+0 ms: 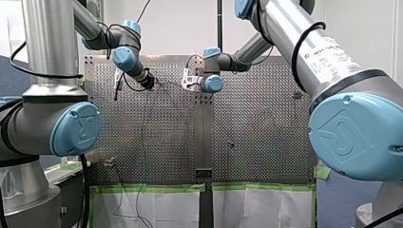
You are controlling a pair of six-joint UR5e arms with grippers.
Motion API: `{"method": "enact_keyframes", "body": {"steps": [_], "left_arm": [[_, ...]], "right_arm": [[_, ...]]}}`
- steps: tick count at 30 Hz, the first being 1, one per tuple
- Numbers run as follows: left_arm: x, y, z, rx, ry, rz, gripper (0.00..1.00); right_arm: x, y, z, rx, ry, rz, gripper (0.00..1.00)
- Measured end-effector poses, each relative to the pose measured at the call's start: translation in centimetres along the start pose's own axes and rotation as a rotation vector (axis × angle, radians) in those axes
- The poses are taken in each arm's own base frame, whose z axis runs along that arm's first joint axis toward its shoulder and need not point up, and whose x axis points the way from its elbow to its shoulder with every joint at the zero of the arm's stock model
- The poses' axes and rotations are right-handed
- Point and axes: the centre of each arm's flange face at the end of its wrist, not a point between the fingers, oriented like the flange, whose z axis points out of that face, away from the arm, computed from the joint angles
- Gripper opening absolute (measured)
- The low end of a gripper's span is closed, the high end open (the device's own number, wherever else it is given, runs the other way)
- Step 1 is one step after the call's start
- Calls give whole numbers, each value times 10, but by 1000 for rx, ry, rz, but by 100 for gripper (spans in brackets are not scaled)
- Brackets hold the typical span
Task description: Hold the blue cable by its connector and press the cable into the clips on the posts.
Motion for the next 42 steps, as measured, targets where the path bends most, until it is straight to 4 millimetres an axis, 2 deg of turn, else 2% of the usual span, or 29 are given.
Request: {"method": "enact_keyframes", "body": {"steps": [18, 23, 31, 42], "left_arm": [[0, 0, -6, 0, 26, -25, 100], [-7, 0, -7, 1, 19, -33, 100], [-29, -1, -3, 3, -14, -59, 100], [-33, -2, -3, 3, -21, -64, 100]], "right_arm": [[0, 0, 0, 1, -1, -2, 0], [0, -1, 0, 2, 0, -2, 0], [0, -1, 0, 2, -1, -2, 0], [0, -2, 0, 3, -2, -1, 0]]}}
